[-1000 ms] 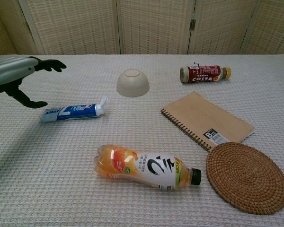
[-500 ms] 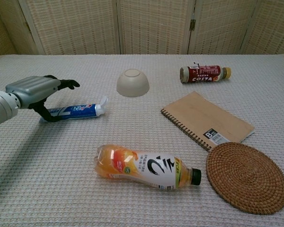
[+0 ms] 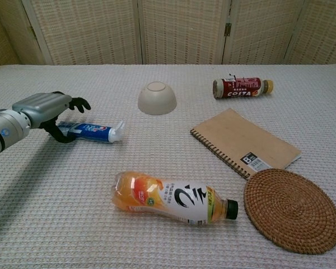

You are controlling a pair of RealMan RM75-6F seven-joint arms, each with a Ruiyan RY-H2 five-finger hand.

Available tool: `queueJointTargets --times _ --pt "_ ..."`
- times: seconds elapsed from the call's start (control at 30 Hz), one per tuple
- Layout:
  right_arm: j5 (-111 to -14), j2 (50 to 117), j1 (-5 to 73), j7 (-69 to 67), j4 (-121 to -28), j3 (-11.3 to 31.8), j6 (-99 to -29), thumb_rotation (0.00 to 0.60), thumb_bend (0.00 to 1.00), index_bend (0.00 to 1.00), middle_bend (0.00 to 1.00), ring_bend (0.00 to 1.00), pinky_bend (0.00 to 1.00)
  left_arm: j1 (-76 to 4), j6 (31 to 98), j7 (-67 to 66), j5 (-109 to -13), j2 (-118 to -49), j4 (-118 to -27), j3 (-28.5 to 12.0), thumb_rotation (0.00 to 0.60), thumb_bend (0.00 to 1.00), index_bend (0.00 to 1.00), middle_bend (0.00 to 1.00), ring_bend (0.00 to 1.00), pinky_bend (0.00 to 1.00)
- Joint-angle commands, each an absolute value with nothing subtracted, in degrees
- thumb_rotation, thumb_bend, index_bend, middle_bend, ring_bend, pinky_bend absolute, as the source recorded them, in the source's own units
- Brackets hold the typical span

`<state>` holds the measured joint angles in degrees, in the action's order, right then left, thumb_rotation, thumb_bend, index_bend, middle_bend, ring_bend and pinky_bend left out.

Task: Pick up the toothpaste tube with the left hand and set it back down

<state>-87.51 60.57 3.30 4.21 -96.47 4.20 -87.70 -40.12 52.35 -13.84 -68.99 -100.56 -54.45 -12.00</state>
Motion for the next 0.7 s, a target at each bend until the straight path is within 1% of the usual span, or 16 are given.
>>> queueJointTargets --times 0.03,0.2,0.33,0.6,0.7 --pt "-87.48 60.7 3.44 4.14 -96.35 4.18 -87.44 0.6 0.17 0.0 0.0 0.0 0.0 -40.27 53.25 -13.48 -70.74 -100.48 -55.0 -10.89 0.6 0.34 0.29 0.31 0.25 0.09" --pt "-87.62 60.66 3.44 3.93 -96.3 4.15 -87.48 0.6 0.17 0.0 0.0 0.0 0.0 -40.65 53.87 -12.57 -71.39 -101.14 -54.43 -10.9 0.6 0.34 0.38 0.37 0.31 0.15" --pt "-87.36 60.65 3.31 3.8 -96.23 4.07 -87.4 0.6 0.17 0.0 0.0 0.0 0.0 -41.0 53.32 -12.25 -71.49 -101.6 -53.04 -10.67 0.6 0.34 0.41 0.41 0.34 0.19" --pt "-87.37 60.87 3.3 3.7 -96.08 4.02 -87.33 0.6 0.17 0.0 0.0 0.0 0.0 -41.1 52.46 -10.8 -71.12 -101.97 -51.52 -10.64 0.6 0.34 0.44 0.44 0.36 0.2" --pt "-87.45 60.89 3.26 3.69 -96.15 4.01 -87.44 0.6 0.17 0.0 0.0 0.0 0.0 -41.16 52.45 -9.03 -71.41 -102.38 -50.34 -10.7 0.6 0.35 0.48 0.47 0.38 0.21"
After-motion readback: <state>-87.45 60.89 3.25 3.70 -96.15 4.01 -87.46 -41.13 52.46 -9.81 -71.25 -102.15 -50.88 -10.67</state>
